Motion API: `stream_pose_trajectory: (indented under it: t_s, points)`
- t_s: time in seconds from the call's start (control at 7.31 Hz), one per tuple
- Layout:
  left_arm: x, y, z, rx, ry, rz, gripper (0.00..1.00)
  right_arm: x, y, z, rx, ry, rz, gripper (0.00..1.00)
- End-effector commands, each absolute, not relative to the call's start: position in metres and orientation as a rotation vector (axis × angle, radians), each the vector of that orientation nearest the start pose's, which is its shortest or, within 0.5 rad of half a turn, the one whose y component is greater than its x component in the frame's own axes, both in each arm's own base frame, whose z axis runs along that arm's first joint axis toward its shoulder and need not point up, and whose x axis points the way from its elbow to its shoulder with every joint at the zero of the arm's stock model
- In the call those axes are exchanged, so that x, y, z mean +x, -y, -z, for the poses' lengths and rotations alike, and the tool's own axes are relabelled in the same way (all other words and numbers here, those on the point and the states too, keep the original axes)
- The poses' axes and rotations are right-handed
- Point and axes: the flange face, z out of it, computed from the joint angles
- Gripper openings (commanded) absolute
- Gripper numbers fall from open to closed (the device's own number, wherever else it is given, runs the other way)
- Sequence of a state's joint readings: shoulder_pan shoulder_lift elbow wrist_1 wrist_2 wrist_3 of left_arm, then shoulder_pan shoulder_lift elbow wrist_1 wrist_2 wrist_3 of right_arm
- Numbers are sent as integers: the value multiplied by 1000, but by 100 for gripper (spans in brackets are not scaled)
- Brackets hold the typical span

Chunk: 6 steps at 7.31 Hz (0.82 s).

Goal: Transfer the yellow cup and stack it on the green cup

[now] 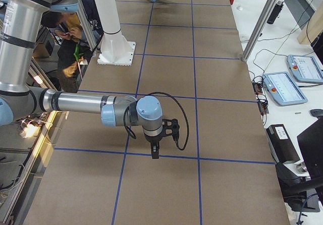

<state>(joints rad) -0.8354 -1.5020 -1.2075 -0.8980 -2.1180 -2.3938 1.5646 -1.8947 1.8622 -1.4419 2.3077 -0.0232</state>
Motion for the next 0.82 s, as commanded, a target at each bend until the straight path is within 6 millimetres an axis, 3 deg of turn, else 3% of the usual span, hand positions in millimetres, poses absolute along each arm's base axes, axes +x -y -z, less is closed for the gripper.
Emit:
stream_pose_trajectory:
  t_s: [0.0,0.27,0.68]
  points:
    - [137,288,-849,-493,1208,1624,2,64,366,-639,106,735,66,100]
    - [126,307,-843,-297,1173,1525,0,64,369,-637,110,735,68,100]
    - [117,354,-831,72,985,1401,0,64,379,-631,129,730,75,100]
